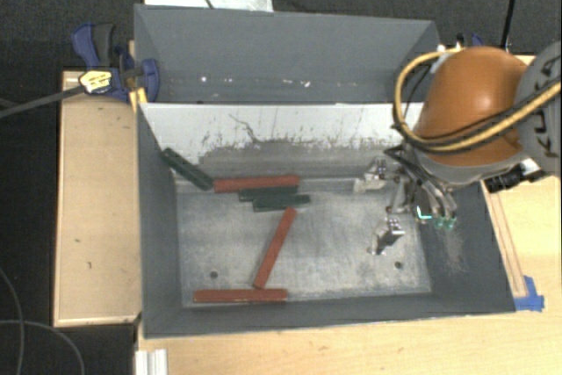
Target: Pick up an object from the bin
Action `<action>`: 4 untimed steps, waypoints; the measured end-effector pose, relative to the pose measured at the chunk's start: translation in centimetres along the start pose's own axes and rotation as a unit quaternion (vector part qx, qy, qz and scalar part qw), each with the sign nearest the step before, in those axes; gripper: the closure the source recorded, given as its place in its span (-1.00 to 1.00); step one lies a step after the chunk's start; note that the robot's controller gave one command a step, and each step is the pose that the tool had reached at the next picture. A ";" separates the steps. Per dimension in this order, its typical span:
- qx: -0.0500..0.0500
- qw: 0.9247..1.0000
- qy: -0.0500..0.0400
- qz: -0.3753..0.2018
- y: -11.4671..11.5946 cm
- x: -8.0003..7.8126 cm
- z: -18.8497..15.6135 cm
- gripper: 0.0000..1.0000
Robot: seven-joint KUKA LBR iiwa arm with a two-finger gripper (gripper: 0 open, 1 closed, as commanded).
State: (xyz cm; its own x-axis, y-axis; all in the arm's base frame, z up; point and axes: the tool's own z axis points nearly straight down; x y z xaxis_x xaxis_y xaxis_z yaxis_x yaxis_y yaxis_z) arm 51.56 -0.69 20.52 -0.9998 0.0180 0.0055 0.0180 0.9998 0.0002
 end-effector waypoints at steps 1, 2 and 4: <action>0.000 1.000 -0.004 0.000 0.0 -0.2 -0.4 -1.00; 0.001 0.999 -0.007 -0.040 2.1 -1.1 2.7 -1.00; 0.000 0.994 -0.005 -0.109 6.3 -5.3 11.6 -1.00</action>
Offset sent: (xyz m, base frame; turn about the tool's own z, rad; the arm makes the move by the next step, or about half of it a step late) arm 0.0194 0.0491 -0.0691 -0.1680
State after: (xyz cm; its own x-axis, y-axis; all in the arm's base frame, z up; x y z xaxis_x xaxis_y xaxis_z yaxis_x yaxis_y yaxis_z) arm 56.96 5.56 8.88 -0.9801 -0.1983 -0.0049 -0.1983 0.9801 -0.0002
